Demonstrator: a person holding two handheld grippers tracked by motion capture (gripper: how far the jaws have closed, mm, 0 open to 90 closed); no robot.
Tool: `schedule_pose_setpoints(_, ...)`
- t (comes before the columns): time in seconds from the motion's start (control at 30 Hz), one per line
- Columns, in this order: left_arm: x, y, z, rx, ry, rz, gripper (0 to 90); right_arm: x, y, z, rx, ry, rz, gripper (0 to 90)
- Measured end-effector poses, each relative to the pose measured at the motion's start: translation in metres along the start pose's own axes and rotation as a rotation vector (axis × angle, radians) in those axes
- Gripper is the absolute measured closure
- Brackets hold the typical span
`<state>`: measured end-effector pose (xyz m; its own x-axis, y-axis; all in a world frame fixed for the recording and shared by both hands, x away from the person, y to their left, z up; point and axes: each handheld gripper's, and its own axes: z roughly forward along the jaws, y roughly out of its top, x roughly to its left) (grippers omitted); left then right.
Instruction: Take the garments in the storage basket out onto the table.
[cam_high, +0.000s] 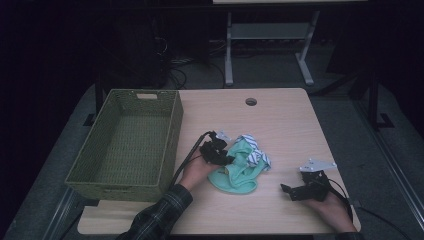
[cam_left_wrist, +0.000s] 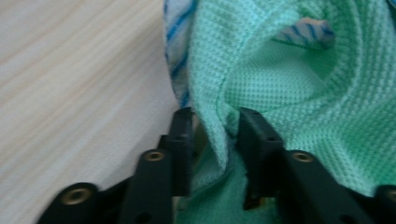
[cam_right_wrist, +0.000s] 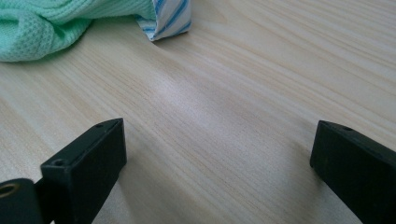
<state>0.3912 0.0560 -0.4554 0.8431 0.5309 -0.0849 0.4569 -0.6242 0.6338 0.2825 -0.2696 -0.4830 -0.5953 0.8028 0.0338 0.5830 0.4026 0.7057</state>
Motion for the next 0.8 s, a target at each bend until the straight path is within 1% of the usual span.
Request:
schedule_pose_setpoints(0.07, 0.001, 0.001, -0.003, -0.009, 0.001, 0.002, 56.4, 0.0, 0.0, 0.0, 0.0, 0.0, 0.0, 3.3)
schedule_pose_setpoints(0.17, 0.0, 0.002, -0.01, -0.029, 0.005, 0.004, 50.3, 0.0, 0.0, 0.0, 0.0, -0.001, 0.0, 3.3)
schedule_pose_setpoints(0.2, -0.001, 0.002, -0.013, -0.041, 0.003, 0.0, 49.0, 0.0, 0.0, 0.0, 0.001, -0.001, 0.0, 3.3)
schedule_pose_setpoints(0.23, -0.001, 0.003, -0.017, -0.039, 0.006, 0.009, 47.8, 0.0, 0.0, 0.0, 0.0, -0.001, 0.0, 3.3)
schedule_pose_setpoints(0.3, -0.003, 0.003, -0.022, -0.054, 0.007, 0.007, 46.4, 0.0, 0.0, 0.0, 0.001, -0.001, 0.0, 3.3)
schedule_pose_setpoints(0.4, -0.007, 0.001, -0.03, -0.062, -0.005, 0.003, 46.0, 0.0, 0.0, 0.0, 0.0, -0.001, 0.0, 3.3)
schedule_pose_setpoints(0.43, -0.008, -0.001, -0.032, -0.065, -0.004, 0.0, 45.9, 0.0, 0.0, 0.0, 0.001, -0.001, 0.0, 3.3)
schedule_pose_setpoints(0.5, -0.01, -0.003, -0.038, -0.068, -0.001, 0.005, 45.9, 0.0, 0.0, 0.0, 0.0, 0.0, -0.001, 3.3)
schedule_pose_setpoints(0.57, -0.013, -0.006, -0.043, -0.081, -0.008, -0.01, 45.9, 0.0, 0.0, 0.0, 0.0, 0.001, -0.005, 3.3)
schedule_pose_setpoints(0.6, -0.013, -0.008, -0.045, -0.089, -0.01, -0.011, 46.0, 0.0, 0.0, 0.0, 0.001, 0.002, -0.006, 3.3)
schedule_pose_setpoints(0.63, -0.015, -0.01, -0.048, -0.093, -0.013, -0.022, 46.3, 0.0, 0.0, 0.0, 0.0, 0.002, -0.005, 3.3)
schedule_pose_setpoints(0.73, -0.02, -0.017, -0.054, -0.106, -0.016, -0.031, 49.3, 0.0, 0.0, 0.0, 0.0, 0.002, -0.005, 3.3)
schedule_pose_setpoints(0.8, -0.024, -0.021, -0.058, -0.108, -0.023, -0.027, 51.2, 0.0, 0.0, 0.0, 0.001, 0.001, -0.007, 3.3)
